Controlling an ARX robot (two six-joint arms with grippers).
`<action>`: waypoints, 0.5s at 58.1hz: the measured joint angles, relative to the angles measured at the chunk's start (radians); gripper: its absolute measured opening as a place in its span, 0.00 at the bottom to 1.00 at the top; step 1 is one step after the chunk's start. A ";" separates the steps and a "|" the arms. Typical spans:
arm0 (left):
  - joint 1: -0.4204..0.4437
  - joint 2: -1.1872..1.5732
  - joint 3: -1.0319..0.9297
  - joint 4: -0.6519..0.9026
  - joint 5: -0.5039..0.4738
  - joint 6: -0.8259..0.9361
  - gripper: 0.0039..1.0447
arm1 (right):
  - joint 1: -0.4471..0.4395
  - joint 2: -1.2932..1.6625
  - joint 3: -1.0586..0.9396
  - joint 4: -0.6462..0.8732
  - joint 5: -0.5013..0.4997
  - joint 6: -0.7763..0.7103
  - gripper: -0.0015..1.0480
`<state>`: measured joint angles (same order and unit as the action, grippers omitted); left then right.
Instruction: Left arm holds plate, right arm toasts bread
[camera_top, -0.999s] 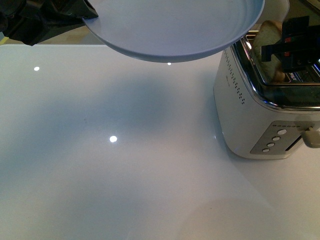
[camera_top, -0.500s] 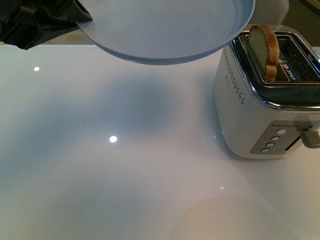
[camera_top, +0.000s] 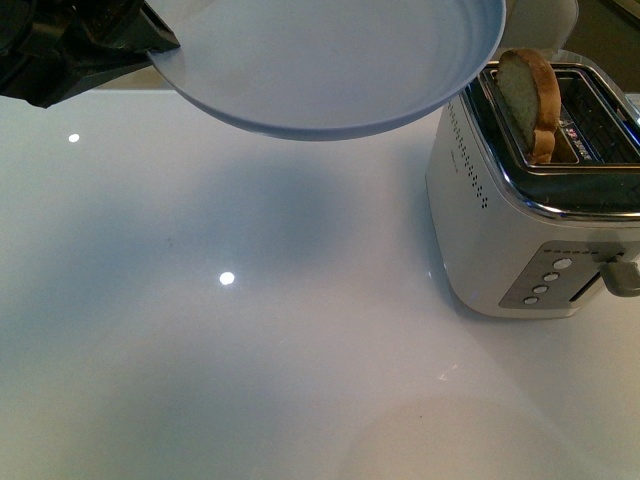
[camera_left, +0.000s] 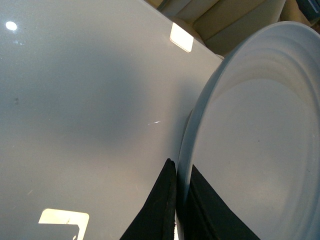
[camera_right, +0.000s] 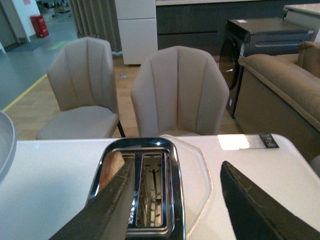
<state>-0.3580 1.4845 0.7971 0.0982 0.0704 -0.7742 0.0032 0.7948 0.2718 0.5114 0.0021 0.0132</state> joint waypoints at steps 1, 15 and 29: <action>0.000 0.000 0.000 0.000 0.000 0.000 0.02 | 0.000 -0.008 -0.011 0.002 0.000 -0.001 0.36; 0.001 -0.002 0.000 0.000 -0.004 0.006 0.02 | -0.001 -0.123 -0.115 -0.002 0.000 -0.009 0.02; 0.001 -0.002 0.000 0.000 -0.004 0.010 0.02 | -0.002 -0.227 -0.177 -0.046 0.000 -0.009 0.02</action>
<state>-0.3573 1.4826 0.7971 0.0982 0.0662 -0.7639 0.0013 0.5682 0.0944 0.4652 0.0017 0.0040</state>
